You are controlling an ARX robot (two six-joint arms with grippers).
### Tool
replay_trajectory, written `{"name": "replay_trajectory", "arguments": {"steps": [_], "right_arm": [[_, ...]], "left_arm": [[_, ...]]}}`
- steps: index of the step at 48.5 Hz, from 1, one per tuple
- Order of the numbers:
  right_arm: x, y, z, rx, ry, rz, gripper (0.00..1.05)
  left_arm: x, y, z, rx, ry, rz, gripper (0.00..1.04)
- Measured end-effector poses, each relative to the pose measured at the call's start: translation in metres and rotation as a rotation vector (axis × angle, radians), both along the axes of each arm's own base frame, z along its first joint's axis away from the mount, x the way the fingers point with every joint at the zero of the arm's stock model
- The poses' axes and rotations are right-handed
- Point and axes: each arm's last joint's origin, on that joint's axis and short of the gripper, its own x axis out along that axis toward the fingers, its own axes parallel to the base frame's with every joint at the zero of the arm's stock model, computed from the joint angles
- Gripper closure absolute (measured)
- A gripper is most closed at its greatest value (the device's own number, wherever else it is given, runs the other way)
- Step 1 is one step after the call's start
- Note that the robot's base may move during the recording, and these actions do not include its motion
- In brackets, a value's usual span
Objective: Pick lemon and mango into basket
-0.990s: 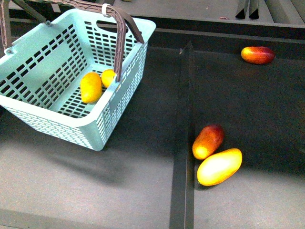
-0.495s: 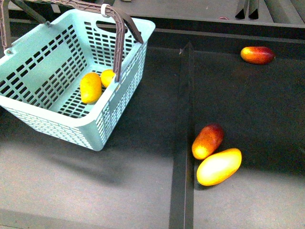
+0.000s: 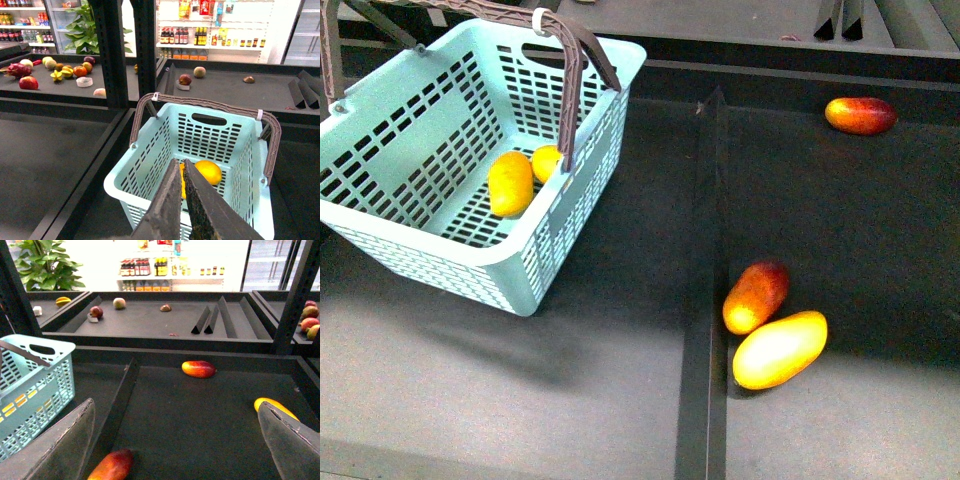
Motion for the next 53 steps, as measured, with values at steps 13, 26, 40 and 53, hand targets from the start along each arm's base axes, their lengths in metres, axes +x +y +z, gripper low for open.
{"name": "replay_trajectory", "arguments": {"steps": [13,26,40,53], "right_arm": [[0.0,0.0,0.0,0.0,0.0,0.0,0.09],[0.0,0.0,0.0,0.0,0.0,0.0,0.09],[0.0,0.0,0.0,0.0,0.0,0.0,0.09],[0.0,0.0,0.0,0.0,0.0,0.0,0.09]], "left_arm": [[-0.008,0.0,0.0,0.0,-0.002,0.0,1.02],[-0.021,0.0,-0.005,0.0,0.03,0.0,1.02],[-0.025,0.0,-0.003,0.0,0.002,0.0,1.02],[-0.025,0.0,-0.003,0.0,0.002,0.0,1.02]]}}
